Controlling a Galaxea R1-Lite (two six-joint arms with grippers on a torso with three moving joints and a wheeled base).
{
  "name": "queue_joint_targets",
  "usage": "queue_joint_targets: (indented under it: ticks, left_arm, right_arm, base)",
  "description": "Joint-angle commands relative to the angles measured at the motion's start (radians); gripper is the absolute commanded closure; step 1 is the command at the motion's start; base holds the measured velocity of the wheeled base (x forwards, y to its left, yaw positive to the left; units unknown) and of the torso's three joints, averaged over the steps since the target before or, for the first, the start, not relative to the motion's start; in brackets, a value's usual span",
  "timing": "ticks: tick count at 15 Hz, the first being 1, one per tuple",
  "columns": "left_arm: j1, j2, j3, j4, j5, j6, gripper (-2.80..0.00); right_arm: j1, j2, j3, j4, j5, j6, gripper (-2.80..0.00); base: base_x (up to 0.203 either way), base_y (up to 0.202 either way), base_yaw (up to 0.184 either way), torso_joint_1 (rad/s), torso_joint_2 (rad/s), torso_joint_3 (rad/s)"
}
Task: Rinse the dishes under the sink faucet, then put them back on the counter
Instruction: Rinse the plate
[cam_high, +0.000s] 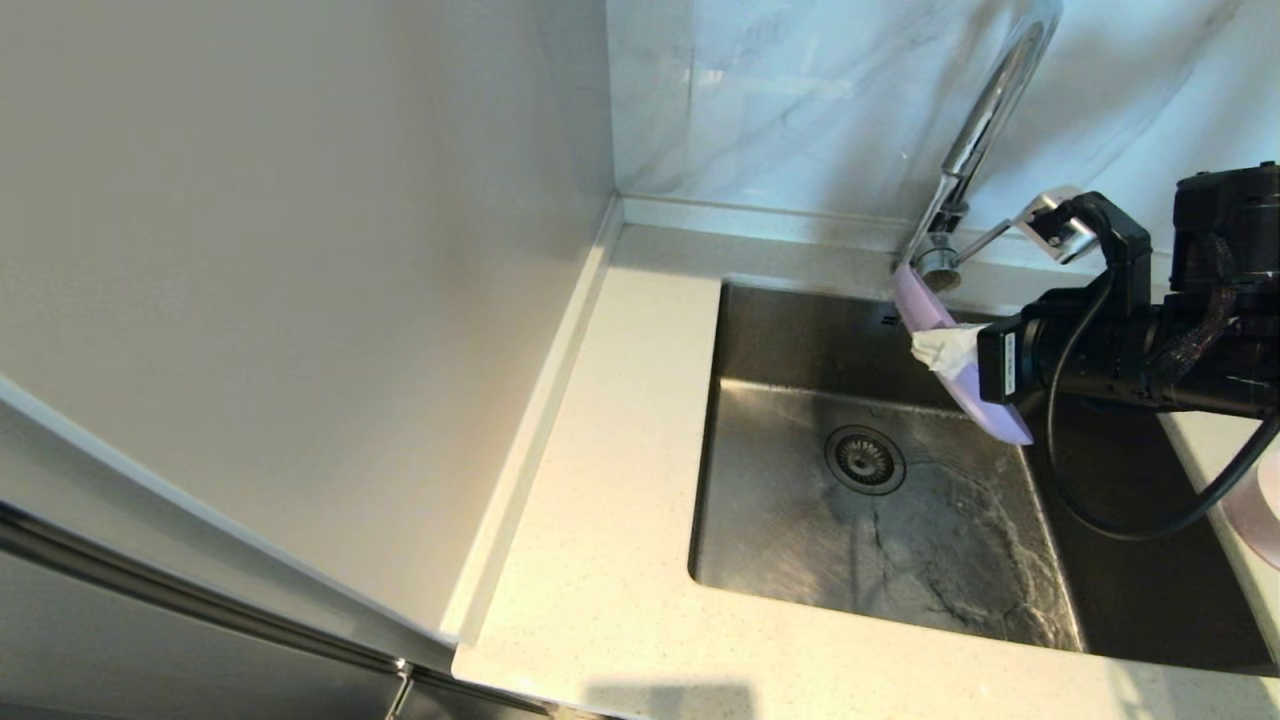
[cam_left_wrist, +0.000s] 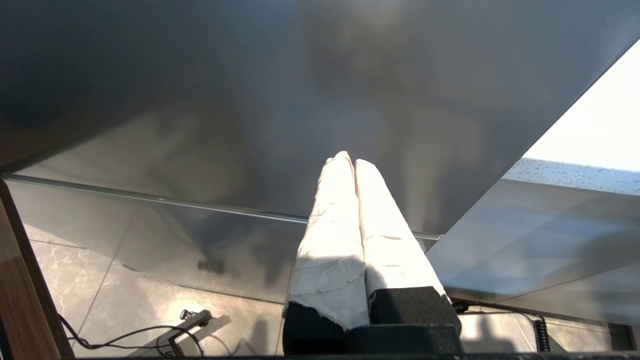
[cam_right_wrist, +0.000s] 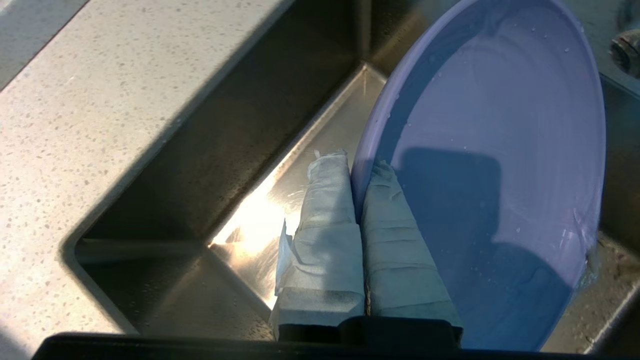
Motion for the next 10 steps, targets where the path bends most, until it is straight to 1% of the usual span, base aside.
queue_joint_targets:
  ticks: [1,2,5,6,8,10]
  left_arm:
    - [0.0,0.0,0.0,0.0,0.0,0.0,0.0]
    - [0.0,0.0,0.0,0.0,0.0,0.0,0.0]
    - [0.0,0.0,0.0,0.0,0.0,0.0,0.0]
    - [0.0,0.0,0.0,0.0,0.0,0.0,0.0]
    - [0.0,0.0,0.0,0.0,0.0,0.0,0.0]
    - [0.0,0.0,0.0,0.0,0.0,0.0,0.0]
  right_arm:
    - [-0.034,-0.016,0.01,-0.002,0.003,0.004,0.0]
    - [-0.045,-0.022,0.012,-0.002,0.003,0.012,0.0]
    - [-0.054,-0.043,0.022,0.0,0.005,0.073,0.0]
    - [-0.057,-0.053,0.024,0.0,0.007,0.112,0.0]
    - [-0.061,-0.083,0.017,0.0,0.009,0.222,0.0]
    - [-0.09,-0.109,0.007,-0.002,0.022,0.337,0.0]
  base:
    - [0.0,0.0,0.0,0.0,0.0,0.0]
    - [0.0,0.0,0.0,0.0,0.0,0.0]
    - [0.0,0.0,0.0,0.0,0.0,0.0]
    - [0.0,0.0,0.0,0.0,0.0,0.0]
    - [0.0,0.0,0.0,0.0,0.0,0.0]
    - [0.0,0.0,0.0,0.0,0.0,0.0]
